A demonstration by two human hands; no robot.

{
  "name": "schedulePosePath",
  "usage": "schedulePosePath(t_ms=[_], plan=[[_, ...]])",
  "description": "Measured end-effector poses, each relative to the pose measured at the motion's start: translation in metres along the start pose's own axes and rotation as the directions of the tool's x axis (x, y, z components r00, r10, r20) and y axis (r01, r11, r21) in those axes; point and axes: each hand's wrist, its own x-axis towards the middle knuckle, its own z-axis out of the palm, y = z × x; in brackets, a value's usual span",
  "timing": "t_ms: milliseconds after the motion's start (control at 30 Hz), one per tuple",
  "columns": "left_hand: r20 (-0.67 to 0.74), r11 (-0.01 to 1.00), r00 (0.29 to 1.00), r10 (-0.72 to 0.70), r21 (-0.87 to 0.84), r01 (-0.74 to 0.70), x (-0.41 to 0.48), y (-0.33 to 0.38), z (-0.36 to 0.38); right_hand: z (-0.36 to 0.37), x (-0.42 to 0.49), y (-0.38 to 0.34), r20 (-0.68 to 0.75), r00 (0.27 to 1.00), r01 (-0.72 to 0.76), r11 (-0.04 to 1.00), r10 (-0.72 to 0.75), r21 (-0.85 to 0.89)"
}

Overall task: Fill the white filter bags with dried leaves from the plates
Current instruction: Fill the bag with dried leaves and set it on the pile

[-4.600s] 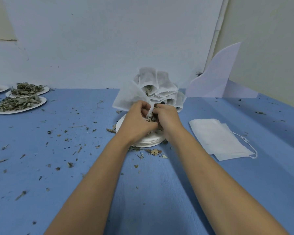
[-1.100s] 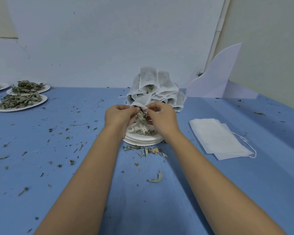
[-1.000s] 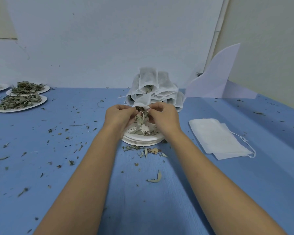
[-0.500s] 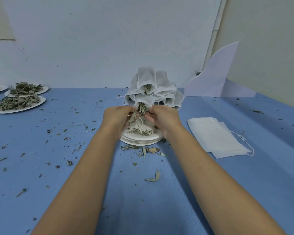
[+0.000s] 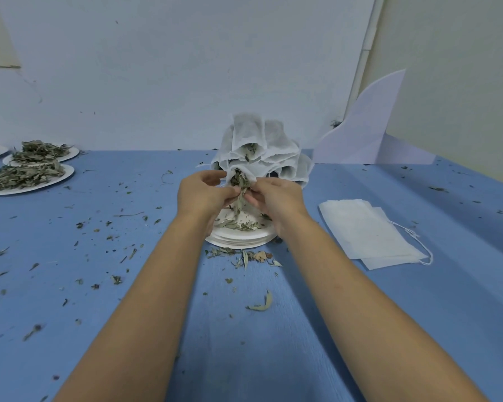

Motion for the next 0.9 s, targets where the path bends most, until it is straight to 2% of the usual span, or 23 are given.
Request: schedulePosePath(t_ms=[100, 267, 467, 633, 800, 900], plan=[[-0.046, 0.997, 0.998, 0.047, 0.069, -0.044, 0.002, -0.002, -0.001, 0.003, -0.002, 0.002, 0.021, 0.999, 0.035, 0.995, -0.033, -0.094], [0.036, 0.994, 0.997, 0.072, 0.079, -0.074, 0.002, -0.004, -0.002, 0.005, -0.002, 0.003, 0.034, 0.987, 0.16, 0.925, -0.158, -0.344], [-0.013, 0.965, 0.984, 0.175, 0.203, -0.169, 0.004, -0.006, -0.008, 0.0, -0.007, -0.004, 0.157, 0.965, 0.25, 0.923, -0.211, -0.294], [-0.111, 0.84, 0.923, 0.368, 0.465, -0.279, 0.004, -0.009, -0.009, 0.0, -0.009, -0.007, 0.203, 0.915, 0.403, 0.775, -0.348, -0.488], [-0.115, 0.718, 0.875, 0.47, 0.626, -0.303, 0.004, -0.012, -0.01, 0.007, -0.013, -0.007, 0.334, 0.858, 0.513, 0.695, -0.391, -0.503], [-0.082, 0.695, 0.848, 0.523, 0.617, -0.369, 0.002, -0.013, -0.011, 0.005, -0.013, -0.01, 0.37, 0.864, 0.488, 0.754, -0.343, -0.441]])
